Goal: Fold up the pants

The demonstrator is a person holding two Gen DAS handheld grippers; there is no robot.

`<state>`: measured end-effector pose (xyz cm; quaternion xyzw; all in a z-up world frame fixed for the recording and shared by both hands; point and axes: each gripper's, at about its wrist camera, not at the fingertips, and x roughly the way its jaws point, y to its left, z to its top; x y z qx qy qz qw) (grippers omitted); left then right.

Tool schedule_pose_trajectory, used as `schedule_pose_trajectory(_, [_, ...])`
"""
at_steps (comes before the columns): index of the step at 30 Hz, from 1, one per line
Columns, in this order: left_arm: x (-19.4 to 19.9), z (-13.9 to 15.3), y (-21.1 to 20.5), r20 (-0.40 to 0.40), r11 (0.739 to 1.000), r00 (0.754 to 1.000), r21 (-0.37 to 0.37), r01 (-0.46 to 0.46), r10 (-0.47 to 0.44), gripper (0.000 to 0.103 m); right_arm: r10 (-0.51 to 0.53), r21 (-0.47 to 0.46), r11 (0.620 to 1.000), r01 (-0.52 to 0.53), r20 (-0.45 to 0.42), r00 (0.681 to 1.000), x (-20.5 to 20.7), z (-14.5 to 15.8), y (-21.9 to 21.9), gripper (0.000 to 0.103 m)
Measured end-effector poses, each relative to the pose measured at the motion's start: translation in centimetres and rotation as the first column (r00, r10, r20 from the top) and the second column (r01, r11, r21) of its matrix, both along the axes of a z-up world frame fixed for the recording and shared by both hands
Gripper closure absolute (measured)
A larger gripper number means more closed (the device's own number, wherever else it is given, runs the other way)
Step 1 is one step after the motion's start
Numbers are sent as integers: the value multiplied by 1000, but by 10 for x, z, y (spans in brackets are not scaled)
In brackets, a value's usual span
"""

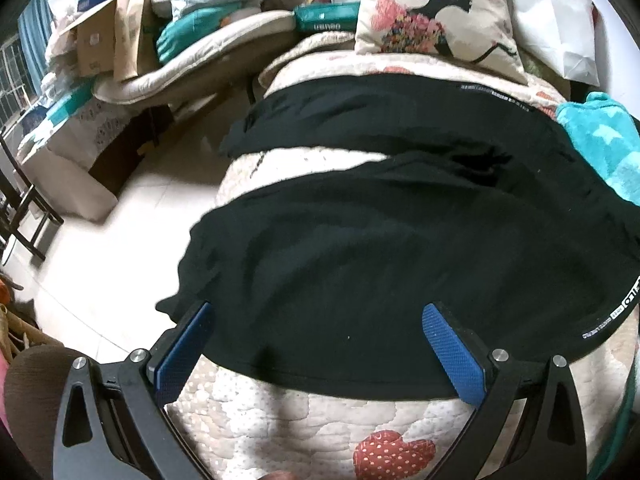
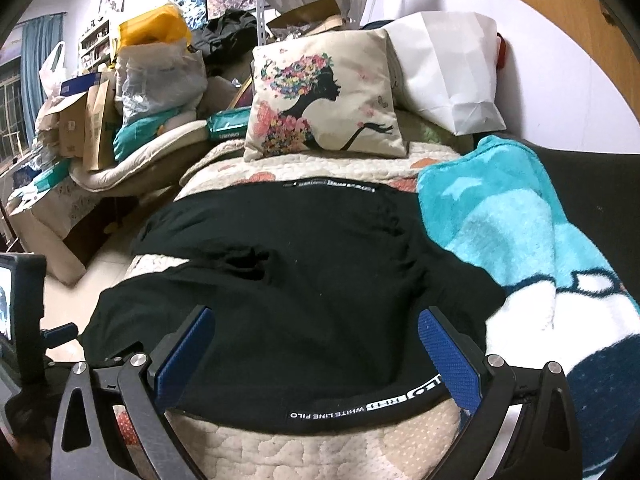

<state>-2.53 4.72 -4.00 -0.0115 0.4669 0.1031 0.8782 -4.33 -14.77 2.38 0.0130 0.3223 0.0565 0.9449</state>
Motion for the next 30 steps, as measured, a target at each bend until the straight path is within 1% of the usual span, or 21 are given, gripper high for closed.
schedule_pose_trajectory(2, [3, -5, 0, -25, 1000, 1000, -8, 5, -6, 0, 9, 1, 1000, -9, -13, 1000, 1, -2, 2, 0])
schedule_pose_trajectory(5, [8, -14, -1, -68, 999, 998, -41, 14, -16, 0, 18, -14, 1000, -18, -29, 999, 1, -2, 7, 0])
schedule_pose_trajectory(9, [10, -21, -5, -88, 999, 996, -35, 25, -28, 0, 37, 14, 999, -37, -35, 999, -2, 2, 17, 0])
schedule_pose_trajectory(11, [11, -23, -5, -88, 999, 996, -46, 27, -31, 0, 83, -30, 996, -84, -25, 996, -4, -1, 28, 0])
schedule_pose_trajectory(12, [12, -25, -6, -88, 998, 996, -55, 25, -29, 0, 105, -85, 991, -106, -15, 994, -6, -5, 36, 0])
schedule_pose_trajectory(13, [13, -26, -5, -88, 998, 996, -65, 20, -26, 0, 117, -119, 986, -118, -15, 993, -8, -8, 41, 0])
schedule_pose_trajectory(15, [13, -29, 0, -90, 994, 996, -107, -3, -6, 0, 152, -142, 978, -153, -18, 988, -11, -11, 47, 0])
schedule_pose_trajectory(16, [12, -30, 4, -90, 991, 996, -136, -18, 6, 0, 169, -148, 975, -168, -5, 986, -13, -10, 49, 0])
schedule_pose_trajectory(18, [11, -31, 3, -81, 990, 997, -138, -14, 2, 0, 175, -171, 971, -169, 23, 984, -15, -8, 52, 0])
schedule_pose_trajectory(20, [8, -31, 1, -70, 991, 998, -130, -12, 3, 0, 179, -185, 968, -170, 33, 983, -15, -8, 54, 0])
schedule_pose_trajectory(23, [8, -32, 1, -66, 992, 998, -129, -10, 2, 0, 166, -173, 972, -160, 22, 986, -13, -10, 50, 0])
schedule_pose_trajectory(27, [9, -28, 3, -86, 990, 996, -139, -2, -10, 0, 115, -141, 983, -114, -4, 993, -5, -11, 39, 0])
schedule_pose_trajectory(30, [7, -20, 4, -61, 991, 998, -137, 2, -10, 0, 91, -100, 991, -94, -32, 995, 2, -10, 28, 0])
